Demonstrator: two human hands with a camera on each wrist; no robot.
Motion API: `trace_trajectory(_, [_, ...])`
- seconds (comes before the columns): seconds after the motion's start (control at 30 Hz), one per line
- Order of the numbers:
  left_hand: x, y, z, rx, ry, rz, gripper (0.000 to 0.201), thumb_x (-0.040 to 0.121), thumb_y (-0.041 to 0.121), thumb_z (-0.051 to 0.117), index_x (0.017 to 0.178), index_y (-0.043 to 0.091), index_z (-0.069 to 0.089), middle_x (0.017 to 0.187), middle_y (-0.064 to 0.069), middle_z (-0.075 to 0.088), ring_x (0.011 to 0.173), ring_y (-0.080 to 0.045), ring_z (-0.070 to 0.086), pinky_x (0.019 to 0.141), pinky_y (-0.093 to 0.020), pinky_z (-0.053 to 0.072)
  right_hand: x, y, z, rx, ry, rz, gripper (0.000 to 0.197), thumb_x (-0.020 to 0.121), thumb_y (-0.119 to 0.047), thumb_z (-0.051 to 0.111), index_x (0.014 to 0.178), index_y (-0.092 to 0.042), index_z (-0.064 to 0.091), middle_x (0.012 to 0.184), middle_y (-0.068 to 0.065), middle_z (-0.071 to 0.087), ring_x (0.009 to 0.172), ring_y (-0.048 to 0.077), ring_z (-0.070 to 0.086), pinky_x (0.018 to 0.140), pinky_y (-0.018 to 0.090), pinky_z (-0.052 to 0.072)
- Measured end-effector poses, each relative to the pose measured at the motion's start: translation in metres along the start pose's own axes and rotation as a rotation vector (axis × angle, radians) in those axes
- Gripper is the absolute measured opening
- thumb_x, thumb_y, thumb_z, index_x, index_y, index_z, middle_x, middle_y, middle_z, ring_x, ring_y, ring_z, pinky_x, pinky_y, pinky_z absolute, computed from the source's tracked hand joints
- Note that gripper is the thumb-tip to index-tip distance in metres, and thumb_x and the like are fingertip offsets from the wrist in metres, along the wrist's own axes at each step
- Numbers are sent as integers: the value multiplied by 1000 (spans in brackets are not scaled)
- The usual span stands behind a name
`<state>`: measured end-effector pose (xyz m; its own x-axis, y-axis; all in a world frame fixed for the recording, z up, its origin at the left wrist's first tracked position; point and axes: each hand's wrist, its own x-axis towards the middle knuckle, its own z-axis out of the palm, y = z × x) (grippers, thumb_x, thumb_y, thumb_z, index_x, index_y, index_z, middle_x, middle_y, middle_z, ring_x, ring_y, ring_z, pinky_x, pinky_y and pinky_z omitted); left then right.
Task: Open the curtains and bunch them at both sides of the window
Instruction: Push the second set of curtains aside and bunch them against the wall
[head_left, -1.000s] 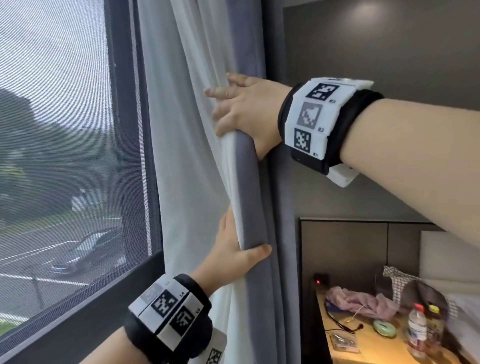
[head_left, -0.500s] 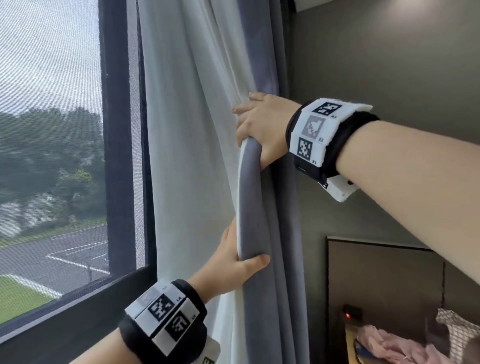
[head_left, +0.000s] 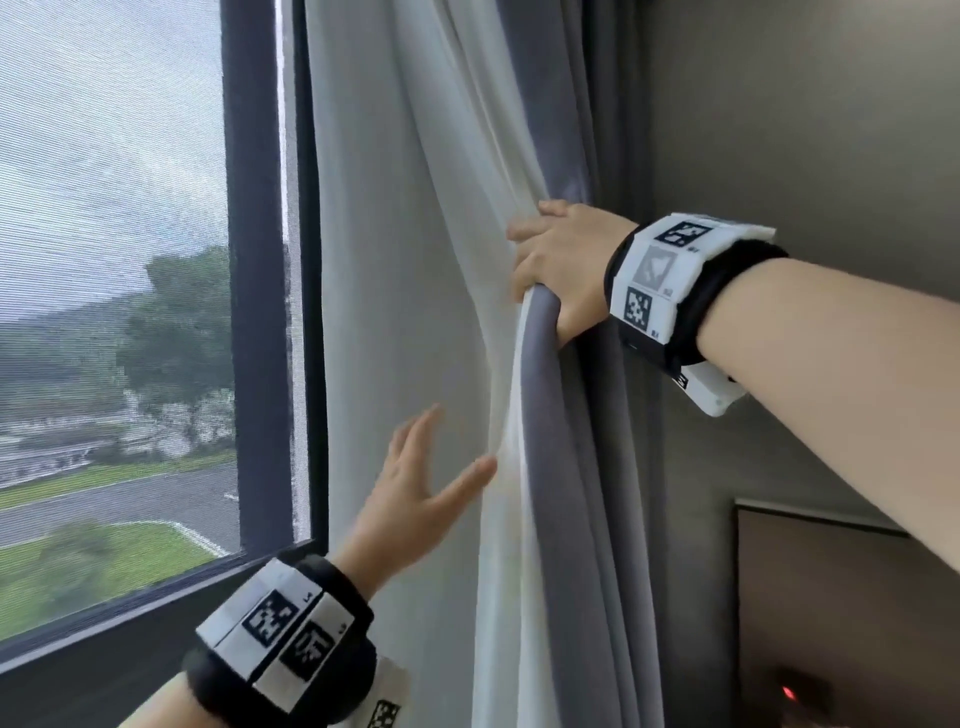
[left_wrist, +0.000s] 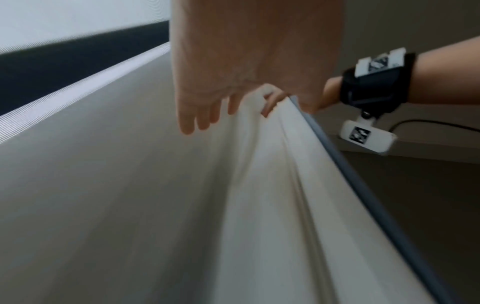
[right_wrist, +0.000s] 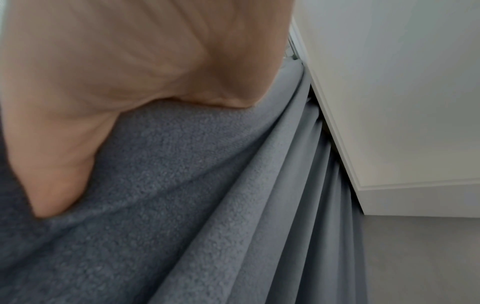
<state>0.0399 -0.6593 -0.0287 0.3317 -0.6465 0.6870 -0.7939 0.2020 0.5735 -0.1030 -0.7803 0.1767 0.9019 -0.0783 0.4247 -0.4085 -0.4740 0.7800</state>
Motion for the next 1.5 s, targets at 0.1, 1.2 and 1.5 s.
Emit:
trace_trajectory(0.1, [21,-29,-27,33,303,-60,79,78,56,51,141,17,26,147,-8,28,137,-20,26,108,-30,20,1,6,11,-10,-6,11,46,56,-54,58,92,-29,71,103,-8,67,121,14,46,112,38,22])
trace_trajectory(1.2, [124,-37,134,-302,-448,262,85,65,26,70,131,45,19,145,11,23,137,-7,23,114,-34,27,31,-4,89,-203,-8,-29,105,68,-23,69,151,-31,4,161,6,-16,148,24,-16,118,42,-5])
trace_trajectory(1.5, [149,-73,129,-229,-477,272,99,66,52,67,145,34,9,151,16,24,141,-7,18,117,-40,23,39,31,130,-217,-174,51,67,71,-51,63,132,-27,48,146,-5,41,149,18,3,118,45,-1])
